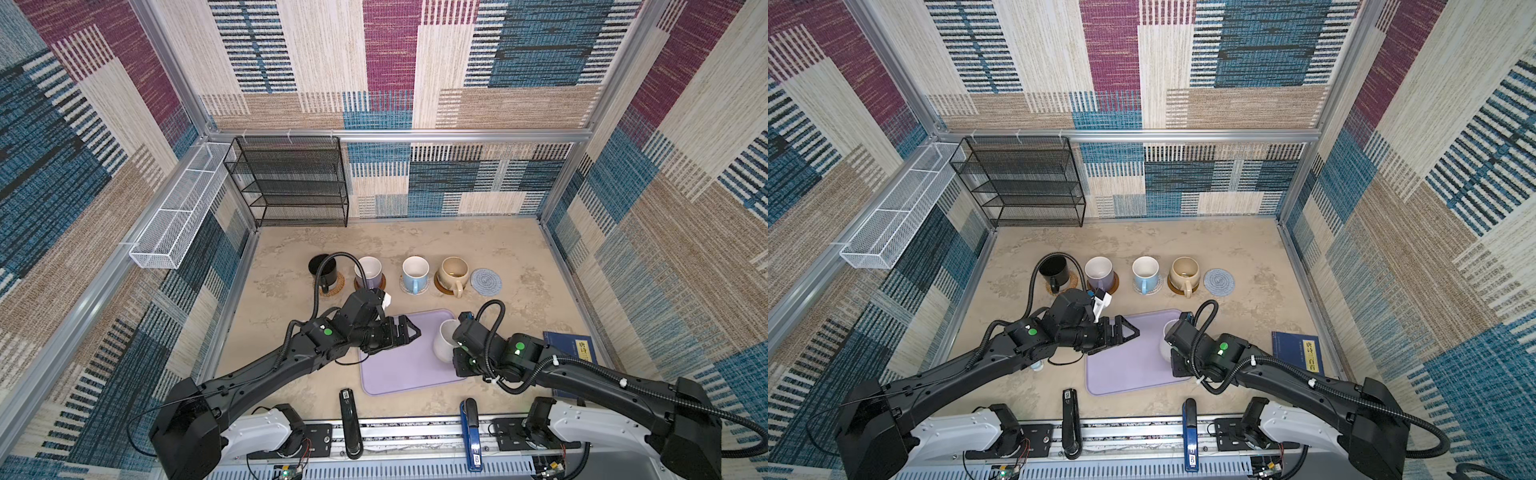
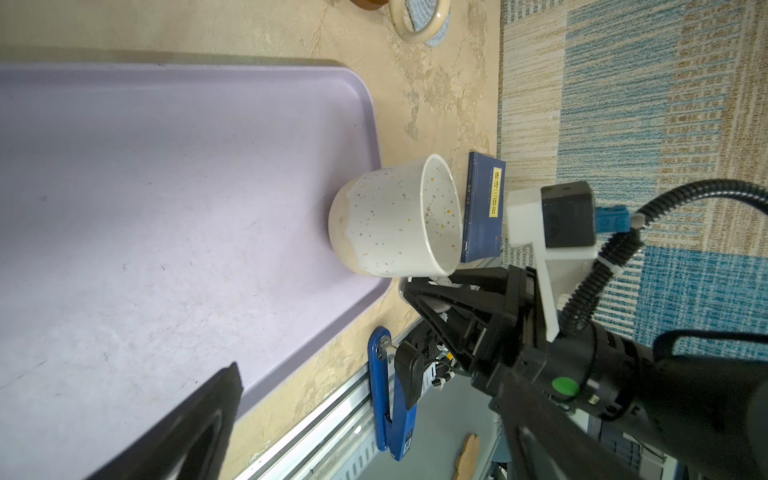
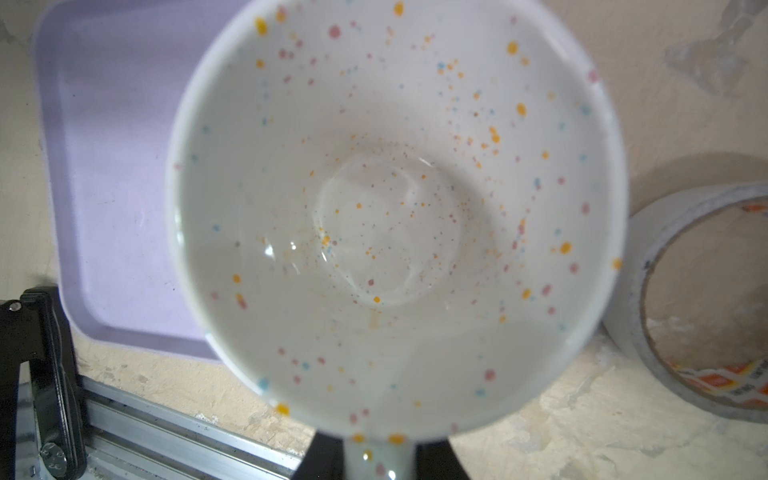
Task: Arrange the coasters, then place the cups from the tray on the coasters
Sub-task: 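Close the right gripper on the white speckled mug rim and lift it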
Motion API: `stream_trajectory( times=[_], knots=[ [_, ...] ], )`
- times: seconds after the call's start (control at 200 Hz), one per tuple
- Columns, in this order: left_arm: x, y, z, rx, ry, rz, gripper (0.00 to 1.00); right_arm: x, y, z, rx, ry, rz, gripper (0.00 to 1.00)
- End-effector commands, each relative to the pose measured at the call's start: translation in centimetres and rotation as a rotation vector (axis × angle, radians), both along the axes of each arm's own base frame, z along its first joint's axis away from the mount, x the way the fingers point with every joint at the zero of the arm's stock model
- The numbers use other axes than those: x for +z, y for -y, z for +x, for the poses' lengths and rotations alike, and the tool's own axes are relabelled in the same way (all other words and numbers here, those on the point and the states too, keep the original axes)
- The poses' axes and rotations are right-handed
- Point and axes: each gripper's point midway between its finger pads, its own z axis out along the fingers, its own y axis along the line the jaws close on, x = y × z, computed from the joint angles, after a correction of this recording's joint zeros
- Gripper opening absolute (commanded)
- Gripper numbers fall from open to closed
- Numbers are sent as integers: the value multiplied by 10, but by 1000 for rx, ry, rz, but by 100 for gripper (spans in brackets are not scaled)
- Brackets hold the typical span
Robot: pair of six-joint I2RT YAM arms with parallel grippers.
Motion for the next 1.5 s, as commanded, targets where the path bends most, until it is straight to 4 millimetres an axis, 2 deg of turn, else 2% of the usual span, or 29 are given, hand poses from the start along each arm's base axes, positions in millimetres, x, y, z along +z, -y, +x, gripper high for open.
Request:
stream_trajectory(
  times=[0.0,0.245,0.506,0.937,1.302,1.492],
  knots=[
    [11,6,7,16,30,-29,99,11,-7,11,13,61,13,0],
    [16,10,10,12,44,-43,99,13,-7,14,26,74,-6,0],
    [22,18,12,-2,50,-67,99,30,-7,23,27,134,-6,0],
    [33,27,20,-7,76,-95,99,38,1,29,7,188,-25,0],
    [21,30,22,-7,59,-81,99,16,-6,20,36,124,-5,0],
    [19,29,22,-6,59,-79,99,-5,-11,8,53,35,1,0]
  ],
)
